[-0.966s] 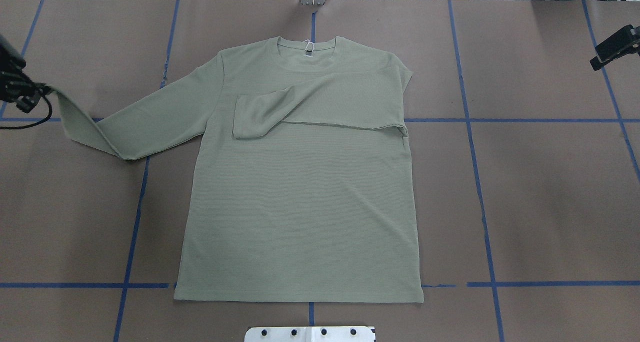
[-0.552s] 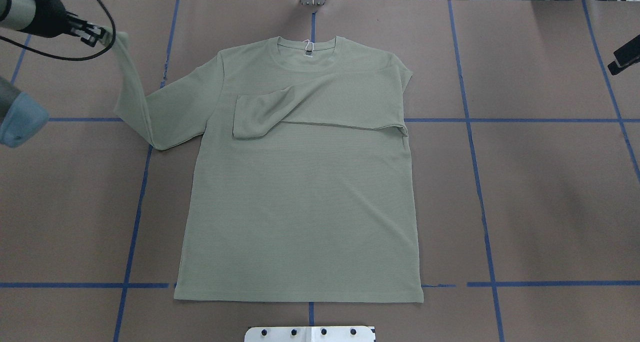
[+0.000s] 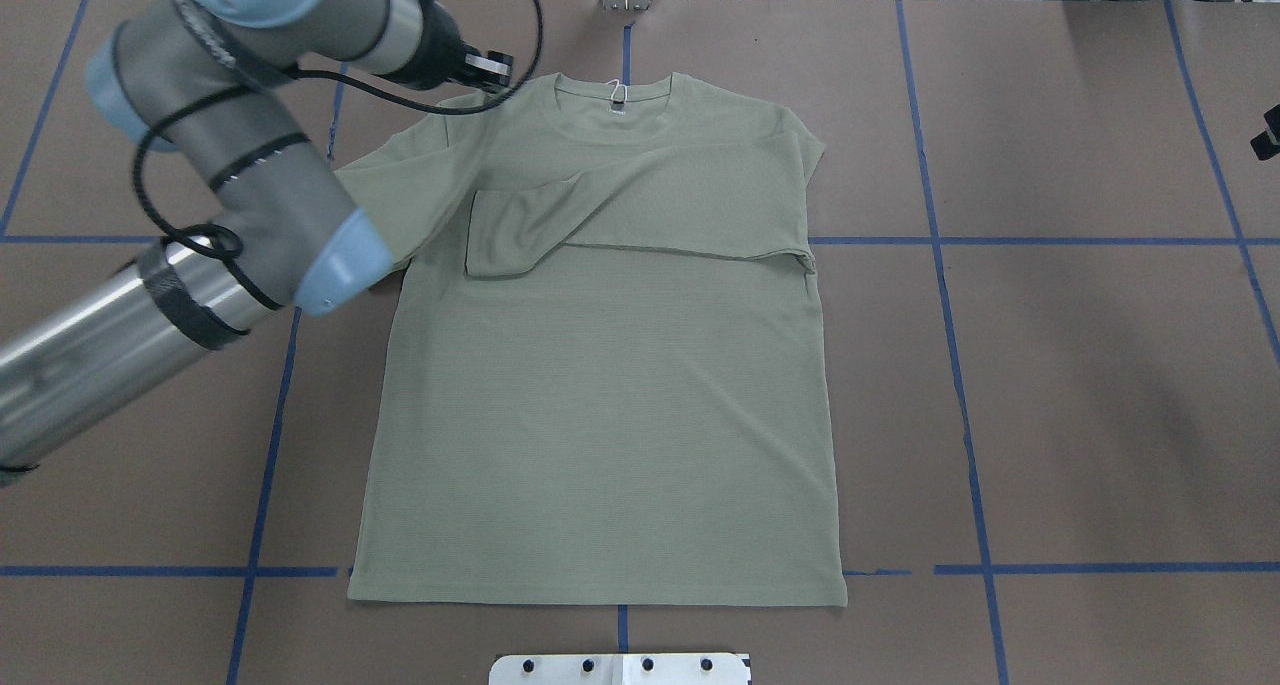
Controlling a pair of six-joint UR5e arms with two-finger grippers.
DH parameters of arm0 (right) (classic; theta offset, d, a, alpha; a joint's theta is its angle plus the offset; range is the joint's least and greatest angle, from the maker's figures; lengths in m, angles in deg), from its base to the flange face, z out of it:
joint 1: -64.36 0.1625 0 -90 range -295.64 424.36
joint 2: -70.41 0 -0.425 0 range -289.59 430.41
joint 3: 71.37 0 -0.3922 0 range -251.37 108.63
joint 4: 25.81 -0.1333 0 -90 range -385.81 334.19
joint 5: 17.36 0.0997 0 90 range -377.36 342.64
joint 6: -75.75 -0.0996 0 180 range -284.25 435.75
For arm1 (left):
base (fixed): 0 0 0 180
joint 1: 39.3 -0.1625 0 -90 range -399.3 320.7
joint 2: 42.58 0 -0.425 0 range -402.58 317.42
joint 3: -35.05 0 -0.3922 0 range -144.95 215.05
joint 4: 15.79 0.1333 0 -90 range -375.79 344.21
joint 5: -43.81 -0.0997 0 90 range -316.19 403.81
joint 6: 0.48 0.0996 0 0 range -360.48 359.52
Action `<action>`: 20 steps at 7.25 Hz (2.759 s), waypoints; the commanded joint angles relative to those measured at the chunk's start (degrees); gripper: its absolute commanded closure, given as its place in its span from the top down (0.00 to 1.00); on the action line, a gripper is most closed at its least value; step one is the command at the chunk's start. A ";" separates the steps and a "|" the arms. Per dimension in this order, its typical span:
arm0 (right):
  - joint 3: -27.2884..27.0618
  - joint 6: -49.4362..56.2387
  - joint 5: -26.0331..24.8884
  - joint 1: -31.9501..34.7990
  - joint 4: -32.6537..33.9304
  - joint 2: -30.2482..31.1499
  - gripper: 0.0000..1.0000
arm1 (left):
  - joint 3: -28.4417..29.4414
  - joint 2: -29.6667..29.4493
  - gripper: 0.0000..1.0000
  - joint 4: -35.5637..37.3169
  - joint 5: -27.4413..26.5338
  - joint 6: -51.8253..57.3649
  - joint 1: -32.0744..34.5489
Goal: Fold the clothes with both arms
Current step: 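Lift the sleeve with the left gripper and fold it across the chest, then release the sleeve with the left gripper while the right gripper reaches onto the sleeves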
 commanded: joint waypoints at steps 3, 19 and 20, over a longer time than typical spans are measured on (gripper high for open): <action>-0.08 -0.06 -0.27 0.68 -0.09 0.21 1.00 | 12.61 -10.73 0.00 -17.07 -8.18 -3.95 -13.99; 8.24 -46.24 -22.37 -34.61 -8.00 -25.06 0.85 | 0.34 12.89 1.00 0.00 18.50 38.74 15.67; 12.97 -49.68 -25.90 -37.78 -8.09 -28.66 0.81 | 0.34 13.61 1.00 -0.70 19.06 39.64 16.74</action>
